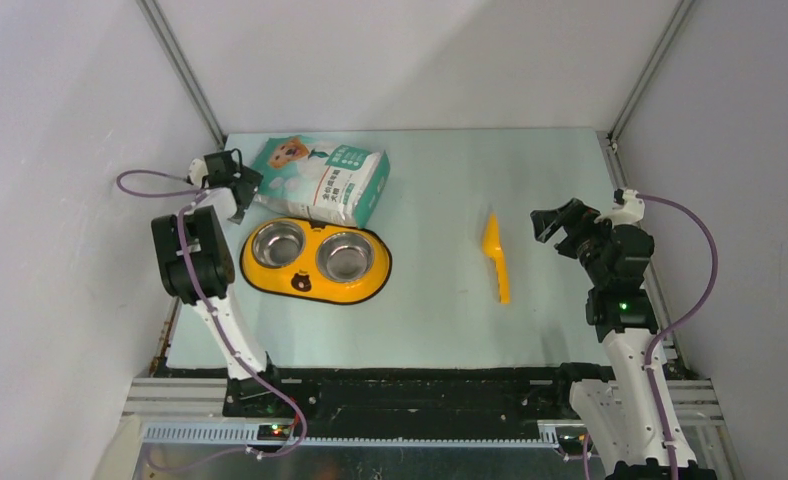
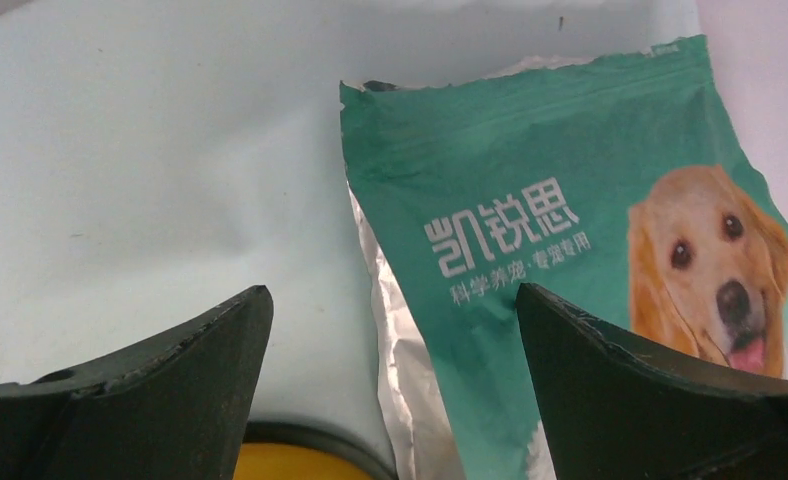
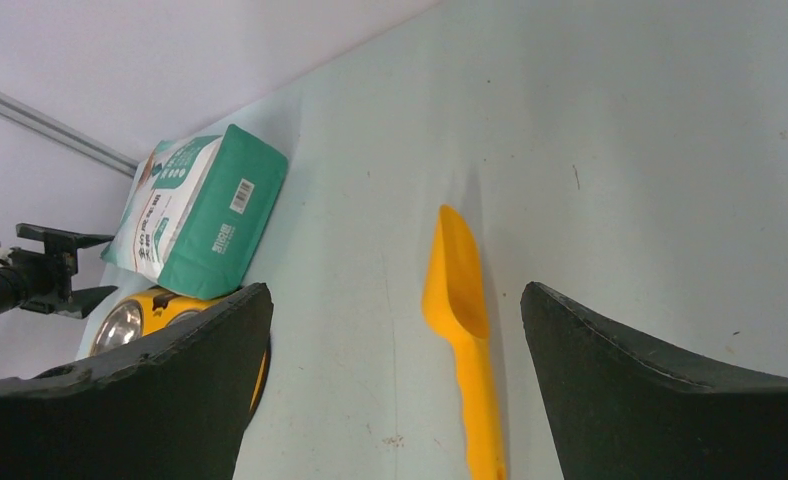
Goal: Serve the pet food
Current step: Move the pet food bag to the center of the board.
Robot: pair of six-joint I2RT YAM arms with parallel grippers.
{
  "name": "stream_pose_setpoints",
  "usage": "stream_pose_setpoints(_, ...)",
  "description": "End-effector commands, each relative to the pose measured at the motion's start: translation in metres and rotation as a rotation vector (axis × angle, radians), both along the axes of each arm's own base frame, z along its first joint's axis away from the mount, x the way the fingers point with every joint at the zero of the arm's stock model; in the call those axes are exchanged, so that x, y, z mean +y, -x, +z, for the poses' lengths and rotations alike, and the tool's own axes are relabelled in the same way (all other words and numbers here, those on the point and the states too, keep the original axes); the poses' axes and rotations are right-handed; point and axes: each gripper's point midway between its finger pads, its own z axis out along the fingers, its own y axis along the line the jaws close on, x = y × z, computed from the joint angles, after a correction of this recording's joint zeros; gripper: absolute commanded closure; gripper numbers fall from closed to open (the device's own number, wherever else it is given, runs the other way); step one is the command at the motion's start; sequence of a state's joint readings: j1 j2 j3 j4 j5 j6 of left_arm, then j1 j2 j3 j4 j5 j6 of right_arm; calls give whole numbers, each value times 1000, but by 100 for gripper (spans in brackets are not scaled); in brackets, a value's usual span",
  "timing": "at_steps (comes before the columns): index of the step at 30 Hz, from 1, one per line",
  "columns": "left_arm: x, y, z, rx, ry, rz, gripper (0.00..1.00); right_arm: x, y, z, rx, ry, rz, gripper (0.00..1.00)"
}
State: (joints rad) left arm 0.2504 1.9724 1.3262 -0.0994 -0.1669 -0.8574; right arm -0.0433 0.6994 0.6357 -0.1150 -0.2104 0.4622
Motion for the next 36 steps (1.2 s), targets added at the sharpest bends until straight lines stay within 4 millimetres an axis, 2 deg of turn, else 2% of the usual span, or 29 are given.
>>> stream_pose_setpoints(1, 6, -19, 3, -59, 67, 27, 1, -2, -6, 12, -57, 4, -9, 0)
stream_pose_setpoints(4, 5, -33, -2, -99, 115, 28, 1, -2, -9, 13, -58, -5, -11, 0)
stream_pose_setpoints(8, -8, -55, -1, -181, 219, -16, 1, -7, -8, 15, -61, -23, -44, 0)
stream_pose_setpoints(13, -21, -71, -11, -232, 318, -47, 1, -10, 2, 31, -114, -25, -69, 0)
stream_pose_setpoints(14, -22, -77, -7, -256, 334, -52, 1, -11, 4, 34, -126, -26, -75, 0)
stream_pose_setpoints(15, -27, -78, -14, -255, 366, -61, 1, -12, 5, 36, -132, -26, -79, 0)
stream_pose_setpoints(19, -38, -91, -9, -329, 423, -105, 2, -14, 10, 41, -158, -26, -95, 0)
stream_pose_setpoints(20, -39, -95, -4, -357, 421, -118, 6, -15, 11, 43, -164, -27, -97, 0)
stream_pose_setpoints(24, -54, -105, 16, -439, 432, -200, 49, -14, 14, 47, -180, -28, -94, 0)
stream_pose_setpoints(25, -60, -106, 23, -452, 433, -229, 74, -14, 14, 47, -180, -28, -94, 0)
stream_pose_setpoints(27, -69, -107, 36, -474, 422, -267, 97, -14, 15, 48, -184, -27, -94, 0)
stream_pose_setpoints(29, -80, -106, 55, -510, 402, -317, 100, -14, 16, 48, -184, -26, -94, 0)
stream_pose_setpoints(30, -85, -105, 74, -551, 385, -345, 100, -14, 16, 47, -183, -25, -93, 0)
stream_pose_setpoints(31, -93, -102, 81, -573, 372, -372, 100, -14, 17, 48, -186, -24, -91, 0)
stream_pose_setpoints(32, -99, -99, 102, -612, 358, -397, 100, -14, 17, 47, -185, -23, -91, 0)
stream_pose_setpoints(33, -110, -95, 109, -640, 351, -428, 100, -14, 18, 47, -187, -21, -90, 0)
stream_pose_setpoints(34, -118, -89, 132, -683, 340, -463, 100, -13, 18, 47, -185, -20, -87, 0)
stream_pose_setpoints(35, -131, -84, 139, -707, 335, -498, 100, -13, 19, 47, -188, -18, -85, 0)
stream_pose_setpoints(36, -140, -77, 162, -747, 323, -538, 100, -13, 19, 47, -187, -18, -85, 0)
